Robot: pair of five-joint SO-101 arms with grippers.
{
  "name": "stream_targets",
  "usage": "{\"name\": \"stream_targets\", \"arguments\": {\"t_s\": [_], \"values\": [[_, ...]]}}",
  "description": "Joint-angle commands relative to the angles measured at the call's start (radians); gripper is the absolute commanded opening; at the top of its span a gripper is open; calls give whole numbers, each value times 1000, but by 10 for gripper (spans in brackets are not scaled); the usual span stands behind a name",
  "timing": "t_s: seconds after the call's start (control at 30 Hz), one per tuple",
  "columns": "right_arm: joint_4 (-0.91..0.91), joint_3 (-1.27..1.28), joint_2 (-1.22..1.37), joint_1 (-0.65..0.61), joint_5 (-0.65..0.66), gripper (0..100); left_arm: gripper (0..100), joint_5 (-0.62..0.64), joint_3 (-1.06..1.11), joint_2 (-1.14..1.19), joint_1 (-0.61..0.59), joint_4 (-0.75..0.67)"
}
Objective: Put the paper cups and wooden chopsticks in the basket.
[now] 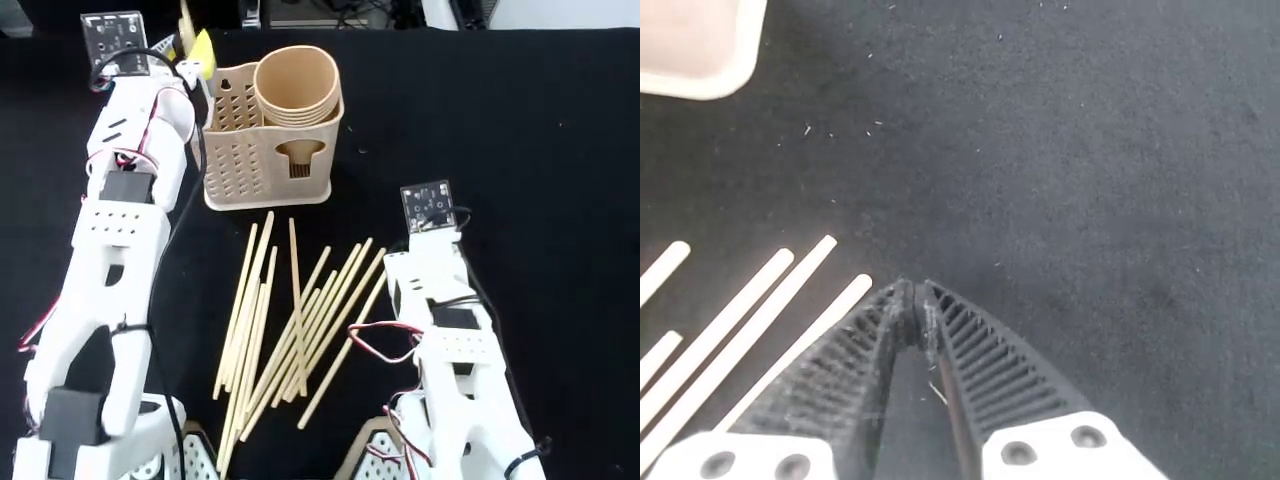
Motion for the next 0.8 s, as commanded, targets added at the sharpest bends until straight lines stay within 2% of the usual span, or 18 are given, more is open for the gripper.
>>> {"name": "stream_targets", "arguments": {"t_s": [0.0, 0.1, 0.23, 0.33, 0.43, 0.53, 0.63, 0.77], "values": [[-21, -4, -21, -11, 0, 20, 141, 8, -10, -132, -4, 48], [-21, -4, -21, -11, 0, 20, 141, 3, -1, -241, -8, 143], [-21, -4, -21, -11, 0, 20, 141, -2, -1, -379, -12, 465], [-21, -4, -21, -11, 0, 20, 141, -2, 22, -394, -4, 712], [-21, -4, -21, -11, 0, 20, 145, -3, 48, -370, -2, 861], [-21, -4, -21, -11, 0, 20, 149, -3, 81, -308, 41, 939], [-21, -4, -21, -11, 0, 20, 198, -3, 156, -215, 116, 971], [-21, -4, -21, -11, 0, 20, 225, -54, 259, -75, 162, 853]]}}
